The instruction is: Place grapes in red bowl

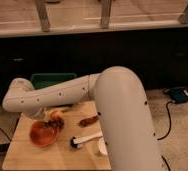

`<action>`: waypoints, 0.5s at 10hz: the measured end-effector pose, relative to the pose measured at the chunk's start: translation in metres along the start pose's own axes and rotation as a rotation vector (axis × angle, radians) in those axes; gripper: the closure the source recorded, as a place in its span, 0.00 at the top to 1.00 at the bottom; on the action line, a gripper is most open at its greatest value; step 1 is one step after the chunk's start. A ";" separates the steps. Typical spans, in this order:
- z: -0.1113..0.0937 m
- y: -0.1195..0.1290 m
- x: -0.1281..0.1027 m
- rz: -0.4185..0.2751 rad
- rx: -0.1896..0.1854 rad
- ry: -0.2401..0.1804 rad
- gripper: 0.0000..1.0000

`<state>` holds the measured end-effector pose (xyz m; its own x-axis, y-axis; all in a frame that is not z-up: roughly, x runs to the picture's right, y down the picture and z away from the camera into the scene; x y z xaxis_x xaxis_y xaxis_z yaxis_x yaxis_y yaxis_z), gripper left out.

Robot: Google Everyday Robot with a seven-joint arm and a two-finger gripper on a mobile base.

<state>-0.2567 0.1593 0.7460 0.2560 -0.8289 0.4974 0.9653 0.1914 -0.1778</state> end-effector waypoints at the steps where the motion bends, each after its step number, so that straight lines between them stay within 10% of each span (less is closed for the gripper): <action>1: 0.000 0.000 -0.001 0.000 0.000 0.000 0.33; 5: -0.002 0.000 -0.001 0.004 0.002 -0.001 0.58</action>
<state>-0.2567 0.1597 0.7437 0.2602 -0.8273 0.4979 0.9643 0.1959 -0.1784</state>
